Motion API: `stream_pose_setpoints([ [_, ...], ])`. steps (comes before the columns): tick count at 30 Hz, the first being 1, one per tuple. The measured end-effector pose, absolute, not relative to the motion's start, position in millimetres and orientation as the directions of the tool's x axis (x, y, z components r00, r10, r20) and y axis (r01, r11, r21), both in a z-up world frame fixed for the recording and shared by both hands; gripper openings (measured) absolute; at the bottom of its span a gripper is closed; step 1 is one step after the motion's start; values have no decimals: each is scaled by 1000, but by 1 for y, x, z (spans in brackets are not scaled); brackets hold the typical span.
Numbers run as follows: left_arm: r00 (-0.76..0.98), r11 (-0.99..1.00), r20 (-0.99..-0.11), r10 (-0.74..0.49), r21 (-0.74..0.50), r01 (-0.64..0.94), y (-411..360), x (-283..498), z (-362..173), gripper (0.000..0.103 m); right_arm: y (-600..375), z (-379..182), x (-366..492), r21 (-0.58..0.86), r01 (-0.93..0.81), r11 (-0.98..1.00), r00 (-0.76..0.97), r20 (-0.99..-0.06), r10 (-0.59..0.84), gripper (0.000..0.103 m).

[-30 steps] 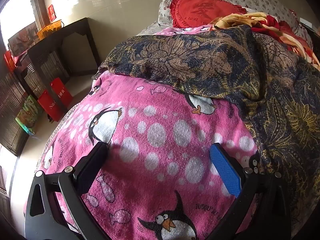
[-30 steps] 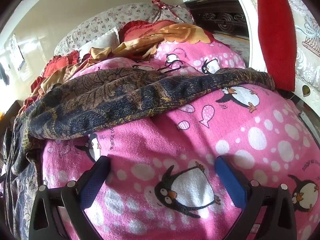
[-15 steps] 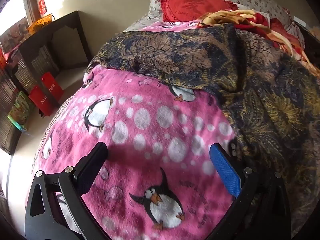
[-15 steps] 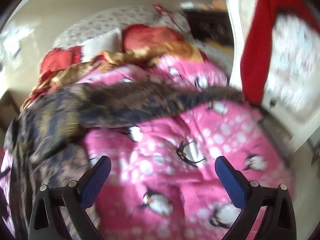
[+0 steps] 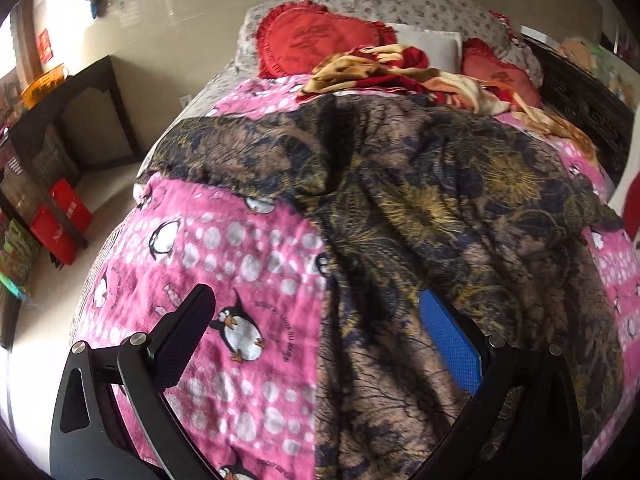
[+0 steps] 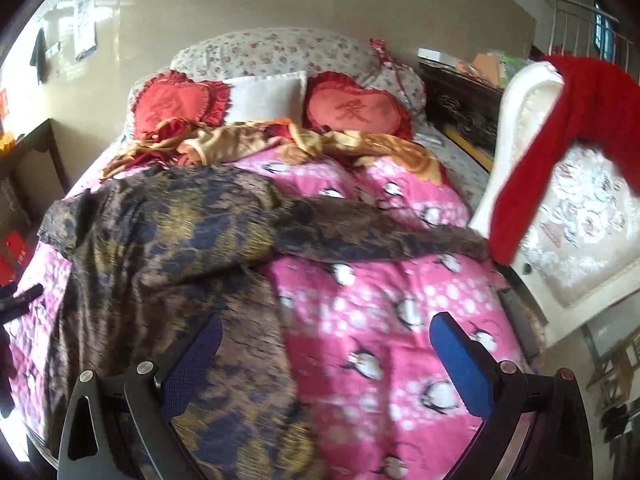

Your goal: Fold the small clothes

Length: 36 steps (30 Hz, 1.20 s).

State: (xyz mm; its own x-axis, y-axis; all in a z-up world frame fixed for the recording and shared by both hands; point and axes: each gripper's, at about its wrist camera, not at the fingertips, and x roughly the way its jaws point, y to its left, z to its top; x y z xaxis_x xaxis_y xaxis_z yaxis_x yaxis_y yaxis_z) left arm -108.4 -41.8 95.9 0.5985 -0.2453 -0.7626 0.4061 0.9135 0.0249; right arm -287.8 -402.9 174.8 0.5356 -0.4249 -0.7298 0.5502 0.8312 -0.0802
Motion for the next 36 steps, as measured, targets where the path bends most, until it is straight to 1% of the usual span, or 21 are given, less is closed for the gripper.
stream_pose_setpoints([
  [5,608,892,-754,-248,67,447,-57,-116,107,103,-375,173,-246,-49,503,863,569,-732,-374,103],
  [12,618,888,-743,-257,69,454,-69,-112,116,103,-344,172,-193,22,430,903,617,-736,-276,103],
  [21,623,896,-739,-257,60,440,-80,-98,118,103,-321,161,-148,74,356,931,652,-734,-191,103],
  [27,620,901,-746,-244,62,429,-86,-88,112,103,-313,142,-131,61,342,938,635,-751,-182,103],
  [32,614,907,-754,-234,58,417,-87,-81,105,103,-307,132,-123,-14,337,941,614,-755,-231,103],
  [36,606,907,-760,-233,54,417,-89,-76,100,103,-309,128,-119,-6,351,937,611,-756,-234,103],
])
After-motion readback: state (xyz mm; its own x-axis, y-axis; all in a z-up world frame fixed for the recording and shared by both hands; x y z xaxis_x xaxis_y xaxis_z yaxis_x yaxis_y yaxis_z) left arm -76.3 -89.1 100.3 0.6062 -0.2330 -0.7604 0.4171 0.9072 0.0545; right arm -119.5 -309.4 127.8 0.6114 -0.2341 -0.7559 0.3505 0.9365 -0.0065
